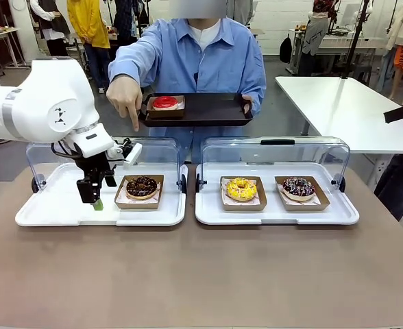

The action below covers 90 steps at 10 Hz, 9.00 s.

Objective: Provide the desired donut to the person.
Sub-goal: Pick up and lift the Paper togo box containing the Donut pointed at by the person, then place the picked Paper togo box onto the Handle tray extended by the person.

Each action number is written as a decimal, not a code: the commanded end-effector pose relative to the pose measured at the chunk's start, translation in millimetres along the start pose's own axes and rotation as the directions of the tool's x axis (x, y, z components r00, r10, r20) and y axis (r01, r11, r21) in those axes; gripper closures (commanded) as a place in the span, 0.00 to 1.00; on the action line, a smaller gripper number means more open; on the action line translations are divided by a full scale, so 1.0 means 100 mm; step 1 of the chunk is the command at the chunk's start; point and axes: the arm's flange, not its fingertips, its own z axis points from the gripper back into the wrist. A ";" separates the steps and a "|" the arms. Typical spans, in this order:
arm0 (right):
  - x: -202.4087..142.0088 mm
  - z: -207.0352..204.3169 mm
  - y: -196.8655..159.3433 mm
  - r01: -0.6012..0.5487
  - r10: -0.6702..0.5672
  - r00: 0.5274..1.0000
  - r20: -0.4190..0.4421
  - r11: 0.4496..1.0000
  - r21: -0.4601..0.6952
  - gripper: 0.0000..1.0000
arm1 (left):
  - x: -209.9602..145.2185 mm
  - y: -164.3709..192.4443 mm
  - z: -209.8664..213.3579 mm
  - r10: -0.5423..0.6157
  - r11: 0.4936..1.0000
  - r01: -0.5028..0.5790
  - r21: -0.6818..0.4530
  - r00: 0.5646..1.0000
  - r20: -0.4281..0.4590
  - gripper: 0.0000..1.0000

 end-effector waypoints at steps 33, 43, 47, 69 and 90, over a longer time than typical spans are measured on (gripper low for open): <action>-0.01 0.00 0.00 -0.003 0.003 1.000 0.008 1.000 0.007 0.00 | 0.13 0.53 -0.67 0.074 0.997 -0.074 0.010 0.997 -0.022 1.00; -0.01 0.00 0.00 -0.003 0.003 1.000 0.008 1.000 0.007 0.00 | 0.37 0.13 -0.18 0.064 0.993 -0.073 -0.093 0.994 -0.094 1.00; -0.01 0.00 0.00 -0.003 0.003 1.000 0.008 1.000 0.007 0.00 | 0.60 -0.53 0.46 0.008 0.994 -0.019 -0.105 0.995 -0.104 1.00; -0.01 0.00 0.00 -0.003 0.003 1.000 0.008 1.000 0.007 0.00 | 0.91 -0.89 1.98 0.021 0.993 -0.014 0.115 0.998 -0.056 1.00; -0.01 0.00 0.00 -0.003 0.003 1.000 0.008 1.000 0.007 0.00 | 2.51 0.39 2.06 0.060 0.964 -0.033 0.265 0.994 -0.095 0.99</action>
